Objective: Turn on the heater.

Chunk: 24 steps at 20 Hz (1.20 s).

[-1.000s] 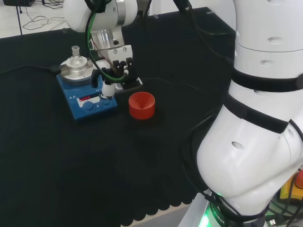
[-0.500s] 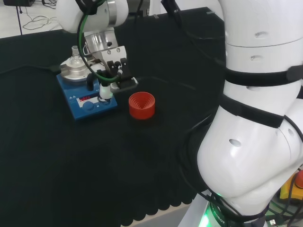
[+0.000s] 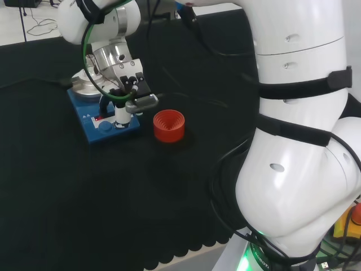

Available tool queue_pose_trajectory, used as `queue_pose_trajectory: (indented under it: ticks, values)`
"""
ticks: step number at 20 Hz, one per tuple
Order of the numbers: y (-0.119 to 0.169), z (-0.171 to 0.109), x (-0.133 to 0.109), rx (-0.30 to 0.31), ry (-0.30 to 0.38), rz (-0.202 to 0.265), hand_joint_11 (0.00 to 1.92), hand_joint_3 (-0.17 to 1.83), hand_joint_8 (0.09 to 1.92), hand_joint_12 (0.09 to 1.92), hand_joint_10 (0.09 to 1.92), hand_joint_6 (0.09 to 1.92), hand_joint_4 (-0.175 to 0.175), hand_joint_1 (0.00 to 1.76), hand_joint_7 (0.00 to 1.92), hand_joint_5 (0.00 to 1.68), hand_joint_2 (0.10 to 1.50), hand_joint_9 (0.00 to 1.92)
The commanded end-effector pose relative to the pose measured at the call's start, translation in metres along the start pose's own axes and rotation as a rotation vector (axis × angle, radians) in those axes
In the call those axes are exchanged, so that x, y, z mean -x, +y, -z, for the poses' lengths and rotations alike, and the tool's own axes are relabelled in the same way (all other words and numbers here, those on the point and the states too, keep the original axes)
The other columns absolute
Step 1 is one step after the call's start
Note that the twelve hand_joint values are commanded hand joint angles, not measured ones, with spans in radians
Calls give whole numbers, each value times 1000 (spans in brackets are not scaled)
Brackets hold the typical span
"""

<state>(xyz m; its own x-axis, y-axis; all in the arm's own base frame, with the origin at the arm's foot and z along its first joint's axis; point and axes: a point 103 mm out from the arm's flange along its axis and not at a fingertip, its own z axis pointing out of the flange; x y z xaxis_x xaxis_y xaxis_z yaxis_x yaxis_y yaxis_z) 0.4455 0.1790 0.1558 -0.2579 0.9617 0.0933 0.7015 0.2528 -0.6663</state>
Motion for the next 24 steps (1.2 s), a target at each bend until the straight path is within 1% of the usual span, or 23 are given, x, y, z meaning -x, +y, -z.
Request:
queue_pose_trajectory:
  ticks: [1,3,8,10,15,19,24]
  values:
    - [1,-3,-3,-11,-11,1,1529,1030,1694,1323,1575,388,-32,1416,1630,290,671,1791]
    - [0,-3,2,-9,-4,7,1529,1031,1694,1323,1575,382,-31,1417,1630,291,671,1791]
    - [3,-5,-4,-18,-19,3,1528,1033,1694,1325,1575,369,-30,1419,1629,296,670,1790]
    - [2,-6,1,-14,-12,10,1527,1034,1694,1325,1575,366,-30,1419,1628,299,670,1790]
    - [4,-7,-1,-23,-15,5,1528,1035,1695,1326,1575,358,-29,1419,1625,306,670,1790]
    - [5,-7,1,-22,-11,11,1527,1036,1695,1327,1575,356,-29,1419,1624,313,670,1789]
    - [6,-8,1,-27,-15,9,1526,1036,1694,1327,1574,354,-30,1419,1622,321,669,1789]
